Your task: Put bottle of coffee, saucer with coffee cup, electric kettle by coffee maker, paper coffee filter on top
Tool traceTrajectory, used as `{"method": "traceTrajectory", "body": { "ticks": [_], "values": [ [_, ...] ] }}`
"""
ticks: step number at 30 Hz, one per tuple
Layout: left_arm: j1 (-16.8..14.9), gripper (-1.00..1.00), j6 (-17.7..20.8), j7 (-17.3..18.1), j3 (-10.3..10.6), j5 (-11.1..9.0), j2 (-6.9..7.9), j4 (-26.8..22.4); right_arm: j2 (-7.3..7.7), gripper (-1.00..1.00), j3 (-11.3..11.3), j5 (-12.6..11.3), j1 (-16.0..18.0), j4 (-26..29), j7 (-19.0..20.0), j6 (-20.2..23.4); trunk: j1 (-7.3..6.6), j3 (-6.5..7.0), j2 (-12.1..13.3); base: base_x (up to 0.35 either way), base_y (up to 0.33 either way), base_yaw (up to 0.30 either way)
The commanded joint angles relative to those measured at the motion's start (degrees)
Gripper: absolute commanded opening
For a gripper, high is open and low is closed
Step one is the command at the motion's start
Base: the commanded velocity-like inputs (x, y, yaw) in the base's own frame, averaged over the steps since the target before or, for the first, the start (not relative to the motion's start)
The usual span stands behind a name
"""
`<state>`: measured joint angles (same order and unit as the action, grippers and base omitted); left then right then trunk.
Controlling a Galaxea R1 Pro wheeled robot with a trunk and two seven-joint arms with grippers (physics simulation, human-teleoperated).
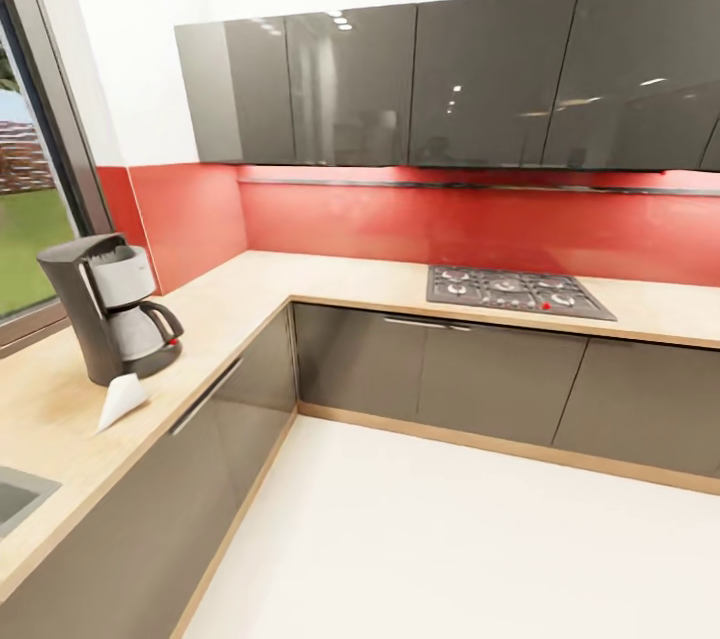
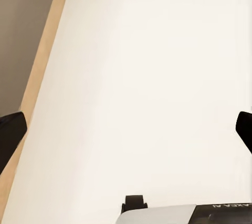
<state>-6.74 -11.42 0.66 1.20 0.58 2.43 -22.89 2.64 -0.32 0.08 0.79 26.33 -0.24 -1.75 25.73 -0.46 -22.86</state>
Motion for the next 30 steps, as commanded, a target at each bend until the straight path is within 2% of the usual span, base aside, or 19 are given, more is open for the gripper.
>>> {"method": "traceTrajectory", "body": {
  "ticks": [1, 17, 30],
  "values": [
    [0.0, 1.00, -0.2, 0.0, 0.1, 0.1, 0.03, 0.0, 0.00, 1.00, 0.0, 0.0, 0.0, -0.1, 0.0, -0.2, 0.05, -0.05, -0.1, 0.296, -0.201, 0.000],
    [0.0, 1.00, -0.2, 0.0, 0.1, 0.0, 0.03, 0.0, 0.00, 1.00, 0.0, 0.0, 0.0, -0.1, 0.0, -0.2, 0.05, -0.05, -0.1, 0.297, -0.195, 0.000],
    [0.0, 1.00, -0.2, 0.0, 0.1, 0.0, 0.09, 0.0, 0.00, 1.00, 0.0, 0.0, 0.0, -0.1, 0.0, -0.2, 0.05, -0.05, -0.1, 0.333, -0.030, 0.000]
  ]
}}
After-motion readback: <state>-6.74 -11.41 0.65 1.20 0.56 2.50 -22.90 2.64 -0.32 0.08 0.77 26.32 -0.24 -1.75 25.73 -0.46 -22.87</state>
